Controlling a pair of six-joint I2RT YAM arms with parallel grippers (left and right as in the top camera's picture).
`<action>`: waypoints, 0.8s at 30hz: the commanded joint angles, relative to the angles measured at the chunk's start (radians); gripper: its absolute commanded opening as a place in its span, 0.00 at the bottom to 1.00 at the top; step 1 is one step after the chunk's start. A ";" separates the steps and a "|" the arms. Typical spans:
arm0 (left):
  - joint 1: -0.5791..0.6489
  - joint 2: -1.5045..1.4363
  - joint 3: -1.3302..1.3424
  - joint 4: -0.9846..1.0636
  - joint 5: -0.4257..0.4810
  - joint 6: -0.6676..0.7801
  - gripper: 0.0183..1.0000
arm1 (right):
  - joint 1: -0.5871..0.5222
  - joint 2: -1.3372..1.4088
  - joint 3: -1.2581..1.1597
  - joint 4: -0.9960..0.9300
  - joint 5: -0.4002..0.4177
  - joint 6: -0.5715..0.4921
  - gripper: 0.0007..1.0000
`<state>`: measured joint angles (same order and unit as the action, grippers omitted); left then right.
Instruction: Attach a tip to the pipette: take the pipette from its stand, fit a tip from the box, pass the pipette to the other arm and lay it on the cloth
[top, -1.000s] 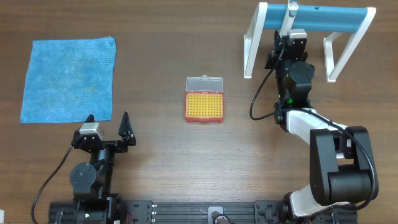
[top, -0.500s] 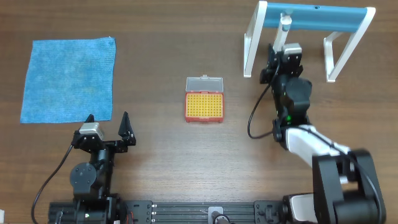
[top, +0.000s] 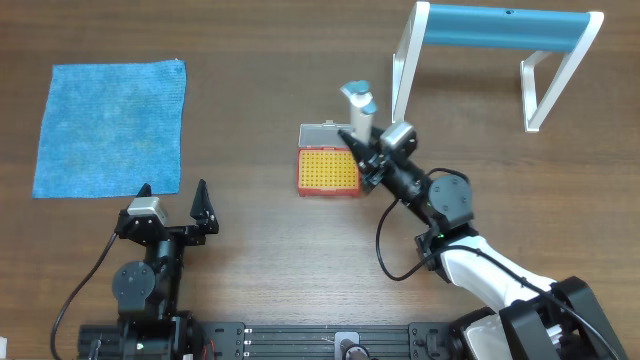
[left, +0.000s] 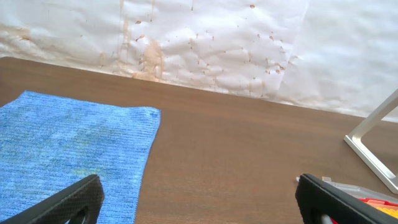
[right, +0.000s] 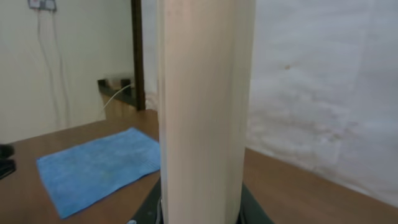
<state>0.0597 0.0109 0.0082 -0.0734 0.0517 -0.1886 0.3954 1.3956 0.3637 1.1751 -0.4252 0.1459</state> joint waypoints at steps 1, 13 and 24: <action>-0.006 -0.007 -0.003 -0.006 -0.011 -0.013 1.00 | 0.071 0.055 0.050 -0.065 -0.025 0.010 0.08; -0.006 -0.007 -0.003 -0.006 -0.011 -0.013 1.00 | 0.111 0.346 0.096 0.288 -0.025 0.003 0.08; -0.006 -0.007 -0.003 -0.006 -0.011 -0.013 1.00 | 0.096 0.442 0.171 0.288 -0.025 0.003 0.08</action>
<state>0.0597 0.0109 0.0082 -0.0734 0.0517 -0.1886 0.4980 1.7851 0.4915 1.4570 -0.4450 0.1482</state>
